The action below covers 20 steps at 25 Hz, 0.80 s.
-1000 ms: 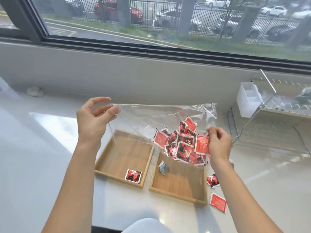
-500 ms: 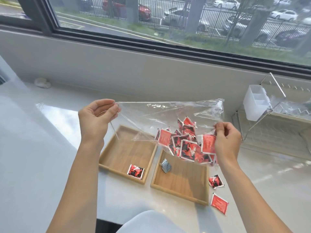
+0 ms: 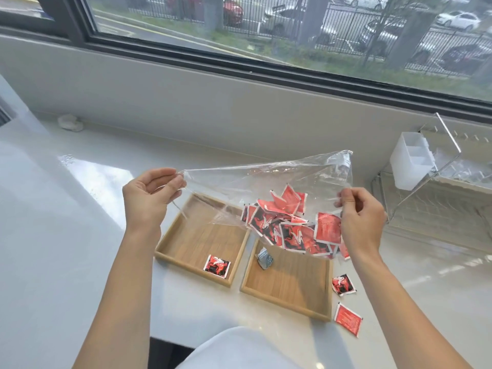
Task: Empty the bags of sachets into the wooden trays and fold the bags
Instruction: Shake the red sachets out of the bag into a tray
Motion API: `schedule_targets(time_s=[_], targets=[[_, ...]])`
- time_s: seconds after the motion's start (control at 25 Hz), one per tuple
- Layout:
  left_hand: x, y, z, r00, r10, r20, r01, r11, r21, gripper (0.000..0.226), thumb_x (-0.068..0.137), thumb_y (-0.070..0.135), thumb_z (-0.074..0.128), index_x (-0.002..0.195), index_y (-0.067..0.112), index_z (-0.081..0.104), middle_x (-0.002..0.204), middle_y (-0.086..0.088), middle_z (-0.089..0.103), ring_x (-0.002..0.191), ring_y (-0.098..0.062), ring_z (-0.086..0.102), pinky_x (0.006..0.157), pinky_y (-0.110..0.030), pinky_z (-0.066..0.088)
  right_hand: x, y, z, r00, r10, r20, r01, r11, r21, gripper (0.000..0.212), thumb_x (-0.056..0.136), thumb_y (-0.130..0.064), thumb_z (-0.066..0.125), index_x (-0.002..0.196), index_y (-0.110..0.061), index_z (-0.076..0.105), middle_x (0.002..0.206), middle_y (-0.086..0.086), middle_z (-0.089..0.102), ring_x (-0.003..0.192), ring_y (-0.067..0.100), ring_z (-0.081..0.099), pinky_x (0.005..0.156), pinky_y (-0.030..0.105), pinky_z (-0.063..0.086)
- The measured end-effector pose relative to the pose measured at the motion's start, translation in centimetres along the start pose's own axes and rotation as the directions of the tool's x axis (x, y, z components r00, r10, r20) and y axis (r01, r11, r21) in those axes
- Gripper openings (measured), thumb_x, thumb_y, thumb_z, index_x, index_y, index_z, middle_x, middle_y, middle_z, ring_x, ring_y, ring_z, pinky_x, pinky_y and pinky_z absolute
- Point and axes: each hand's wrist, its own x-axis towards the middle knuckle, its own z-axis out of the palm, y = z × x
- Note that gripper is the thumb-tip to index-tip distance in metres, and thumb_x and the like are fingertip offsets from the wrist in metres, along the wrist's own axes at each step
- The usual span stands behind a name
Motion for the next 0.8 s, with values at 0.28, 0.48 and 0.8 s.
schedule_targets(time_s=[0.28, 0.48, 0.8], targets=[[0.2, -0.9, -0.3, 0.999, -0.033, -0.007, 0.033, 0.999, -0.027, 0.022, 0.080, 0.003, 0.077, 0.100, 0.005, 0.070, 0.086, -0.007, 0.073, 0.075, -0.015, 0.072, 0.072, -0.025, 0.058, 0.9, -1.2, -0.9, 0.996, -0.064, 0.066, 0.071, 0.992, -0.104, 0.020, 0.095, -0.025, 0.061, 0.078, -0.021, 0.070, 0.070, -0.006, 0.069, 0.065, 0.015, 0.062, 0.071, 0.029, 0.049], [-0.1, -1.7, -0.1, 0.998, -0.057, 0.010, 0.057, 0.998, -0.024, 0.020, 0.080, 0.003, 0.076, 0.099, 0.006, 0.069, 0.086, -0.007, 0.074, 0.075, -0.014, 0.072, 0.071, -0.024, 0.057, 1.2, -1.9, -1.3, 0.993, -0.122, 0.004, 0.121, 0.985, -0.125, 0.020, 0.097, -0.023, 0.058, 0.083, -0.016, 0.071, 0.072, 0.002, 0.069, 0.073, 0.025, 0.064, 0.071, 0.034, 0.048], [-0.1, -2.4, -0.8, 0.997, -0.083, 0.001, 0.083, 0.996, -0.029, 0.017, 0.081, 0.001, 0.076, 0.095, 0.011, 0.070, 0.082, -0.002, 0.075, 0.075, -0.015, 0.073, 0.073, -0.026, 0.058, 1.1, -2.3, -0.3, 0.985, -0.170, 0.026, 0.172, 0.969, -0.177, 0.021, 0.098, -0.021, 0.056, 0.087, -0.012, 0.071, 0.072, 0.001, 0.065, 0.070, 0.019, 0.057, 0.068, 0.030, 0.042]])
